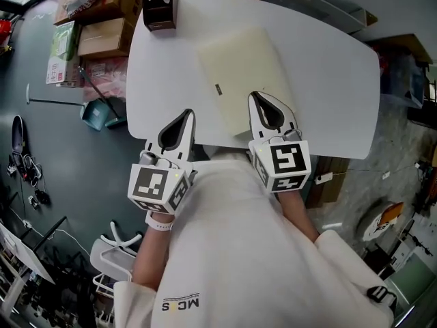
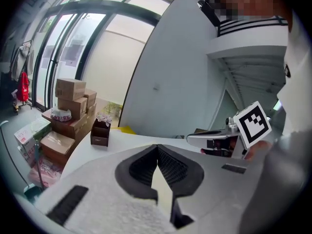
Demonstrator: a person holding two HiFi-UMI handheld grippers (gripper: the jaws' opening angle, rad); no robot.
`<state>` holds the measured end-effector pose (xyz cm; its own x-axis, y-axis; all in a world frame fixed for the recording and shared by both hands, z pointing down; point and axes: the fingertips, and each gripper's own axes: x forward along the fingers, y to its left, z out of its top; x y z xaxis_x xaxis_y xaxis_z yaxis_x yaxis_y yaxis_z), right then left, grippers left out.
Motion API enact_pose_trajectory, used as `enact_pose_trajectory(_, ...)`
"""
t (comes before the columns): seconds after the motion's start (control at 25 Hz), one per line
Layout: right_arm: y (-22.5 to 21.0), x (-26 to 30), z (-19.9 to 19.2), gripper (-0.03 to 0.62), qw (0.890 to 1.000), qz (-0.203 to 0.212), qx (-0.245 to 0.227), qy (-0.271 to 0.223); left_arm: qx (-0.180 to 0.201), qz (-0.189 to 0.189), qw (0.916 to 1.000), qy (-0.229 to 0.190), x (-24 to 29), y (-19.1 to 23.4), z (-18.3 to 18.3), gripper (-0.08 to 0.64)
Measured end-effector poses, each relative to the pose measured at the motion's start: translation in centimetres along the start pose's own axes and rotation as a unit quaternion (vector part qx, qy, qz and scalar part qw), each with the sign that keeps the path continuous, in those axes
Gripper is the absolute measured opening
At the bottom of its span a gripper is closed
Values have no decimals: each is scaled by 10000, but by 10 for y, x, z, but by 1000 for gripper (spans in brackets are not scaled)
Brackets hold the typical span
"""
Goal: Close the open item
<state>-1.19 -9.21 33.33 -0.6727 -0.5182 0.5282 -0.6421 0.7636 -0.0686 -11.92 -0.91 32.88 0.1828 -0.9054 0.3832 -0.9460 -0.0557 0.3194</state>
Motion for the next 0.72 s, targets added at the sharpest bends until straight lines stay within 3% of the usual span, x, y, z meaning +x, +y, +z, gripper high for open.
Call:
enact_pose_trajectory(0.12, -6, -11, 20, 20, 9985, -45, 436, -318, 50, 44, 9999, -117, -7, -2, 9, 26)
enact_pose_trajectory(0.32, -13, -31, 48, 18, 9943, -174, 575, -878, 189, 131, 9993, -292, -21, -5, 24, 26)
enact_pose_trajectory(0.56, -12, -49, 66, 18, 9907, -213, 183, -1334, 497, 295, 9962, -655, -32, -8, 51, 26)
enact_pose_trajectory(0.72, -13, -58, 73, 18, 9859, -324, -488, -1566, 634, 403, 9938, -819, -30, -6, 58, 26)
